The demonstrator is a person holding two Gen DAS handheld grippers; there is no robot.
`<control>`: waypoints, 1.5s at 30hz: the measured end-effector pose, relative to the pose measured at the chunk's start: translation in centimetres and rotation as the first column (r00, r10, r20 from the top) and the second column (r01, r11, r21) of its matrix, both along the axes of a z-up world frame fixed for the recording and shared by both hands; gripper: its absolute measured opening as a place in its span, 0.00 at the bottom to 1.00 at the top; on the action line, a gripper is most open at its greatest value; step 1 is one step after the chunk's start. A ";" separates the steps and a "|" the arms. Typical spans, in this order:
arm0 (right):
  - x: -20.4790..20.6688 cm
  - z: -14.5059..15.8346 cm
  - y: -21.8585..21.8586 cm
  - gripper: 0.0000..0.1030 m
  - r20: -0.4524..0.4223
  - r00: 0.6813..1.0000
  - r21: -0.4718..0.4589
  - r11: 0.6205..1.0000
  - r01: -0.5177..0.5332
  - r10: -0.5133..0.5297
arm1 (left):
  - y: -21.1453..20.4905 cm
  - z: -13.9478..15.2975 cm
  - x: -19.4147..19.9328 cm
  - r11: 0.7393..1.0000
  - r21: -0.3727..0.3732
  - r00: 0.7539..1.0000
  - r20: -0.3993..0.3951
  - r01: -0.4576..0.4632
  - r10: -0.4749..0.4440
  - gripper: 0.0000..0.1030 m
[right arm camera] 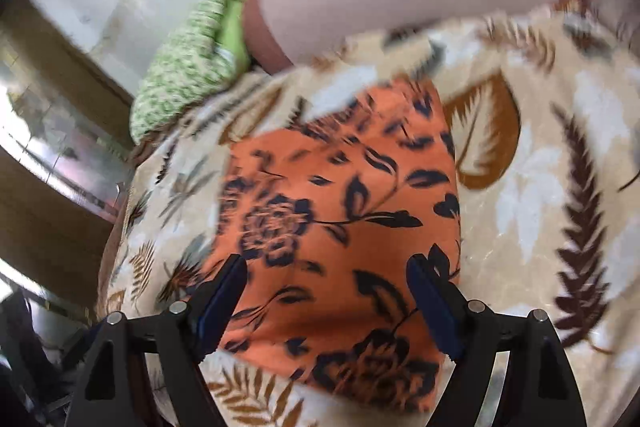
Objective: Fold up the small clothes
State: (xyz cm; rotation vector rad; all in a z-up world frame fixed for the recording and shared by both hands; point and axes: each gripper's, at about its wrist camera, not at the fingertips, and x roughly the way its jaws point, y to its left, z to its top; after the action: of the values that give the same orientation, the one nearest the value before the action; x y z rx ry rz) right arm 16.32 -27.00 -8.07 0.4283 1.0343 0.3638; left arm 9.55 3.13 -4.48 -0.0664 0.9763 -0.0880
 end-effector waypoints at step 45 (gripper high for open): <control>-16.6 8.4 1.3 1.00 0.231 0.972 -0.385 0.914 0.126 -0.037 | -3.9 6.2 -9.1 0.984 0.145 0.982 0.171 -0.107 0.081 0.94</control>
State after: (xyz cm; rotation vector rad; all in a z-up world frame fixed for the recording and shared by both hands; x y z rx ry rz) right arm -0.25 -25.70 0.37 0.0605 0.8437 0.1141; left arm 0.46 -0.79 1.68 0.0359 0.8107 0.0682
